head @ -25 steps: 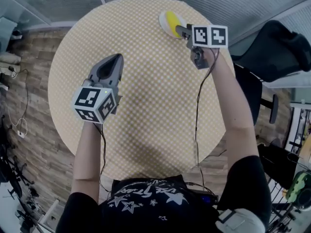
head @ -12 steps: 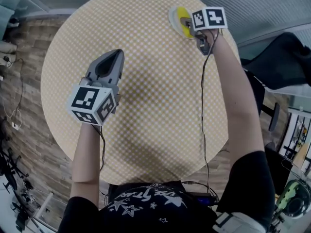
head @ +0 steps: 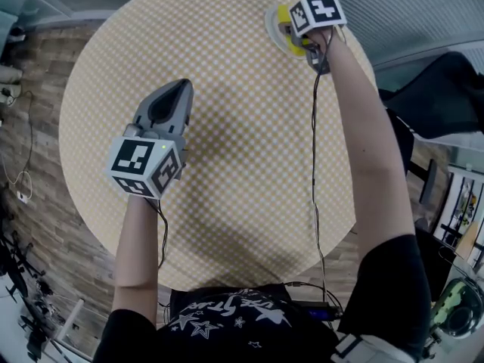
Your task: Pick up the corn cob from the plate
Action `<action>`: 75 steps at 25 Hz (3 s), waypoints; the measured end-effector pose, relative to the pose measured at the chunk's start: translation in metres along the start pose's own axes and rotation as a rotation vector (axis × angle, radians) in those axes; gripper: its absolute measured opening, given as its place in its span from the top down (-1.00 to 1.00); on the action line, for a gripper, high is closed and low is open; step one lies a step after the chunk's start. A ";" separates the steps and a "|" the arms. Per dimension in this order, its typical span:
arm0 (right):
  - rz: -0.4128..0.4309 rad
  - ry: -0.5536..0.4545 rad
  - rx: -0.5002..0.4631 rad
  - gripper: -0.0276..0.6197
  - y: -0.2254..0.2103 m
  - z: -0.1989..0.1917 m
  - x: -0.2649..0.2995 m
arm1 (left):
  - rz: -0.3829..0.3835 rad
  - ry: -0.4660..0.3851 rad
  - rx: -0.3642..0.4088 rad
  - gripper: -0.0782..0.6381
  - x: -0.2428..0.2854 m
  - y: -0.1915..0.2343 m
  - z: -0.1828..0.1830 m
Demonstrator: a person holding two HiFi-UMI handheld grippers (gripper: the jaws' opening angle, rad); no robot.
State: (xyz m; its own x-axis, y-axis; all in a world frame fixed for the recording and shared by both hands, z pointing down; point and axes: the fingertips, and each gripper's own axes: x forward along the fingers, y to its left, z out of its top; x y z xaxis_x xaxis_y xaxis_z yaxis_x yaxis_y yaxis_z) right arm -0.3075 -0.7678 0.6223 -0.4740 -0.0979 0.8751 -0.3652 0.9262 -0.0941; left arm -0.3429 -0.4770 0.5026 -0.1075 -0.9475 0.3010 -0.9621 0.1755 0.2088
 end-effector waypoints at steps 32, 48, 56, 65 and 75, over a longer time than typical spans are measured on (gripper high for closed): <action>-0.026 -0.126 0.021 0.15 0.006 0.010 -0.038 | -0.011 -0.026 -0.008 0.75 -0.032 0.000 0.016; 0.307 -0.713 0.148 0.15 0.152 -0.019 -0.280 | -0.075 -0.162 0.022 0.75 -0.148 -0.044 0.072; 0.421 -0.920 0.282 0.15 0.225 -0.084 -0.373 | -0.162 -0.212 0.047 0.75 -0.209 -0.078 0.085; 0.578 -1.171 0.471 0.15 0.307 -0.158 -0.439 | -0.284 -0.193 0.044 0.75 -0.267 -0.113 0.073; 0.591 -1.320 0.725 0.15 0.360 -0.260 -0.467 | -0.463 -0.116 0.046 0.75 -0.297 -0.156 0.030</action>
State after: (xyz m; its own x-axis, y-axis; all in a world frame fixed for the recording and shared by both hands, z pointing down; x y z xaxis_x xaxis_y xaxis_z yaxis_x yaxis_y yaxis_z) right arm -0.0089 -0.2939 0.3034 -0.8613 -0.3915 -0.3239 0.0087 0.6260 -0.7798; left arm -0.1682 -0.2307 0.3520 0.3100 -0.9474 0.0800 -0.9254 -0.2813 0.2539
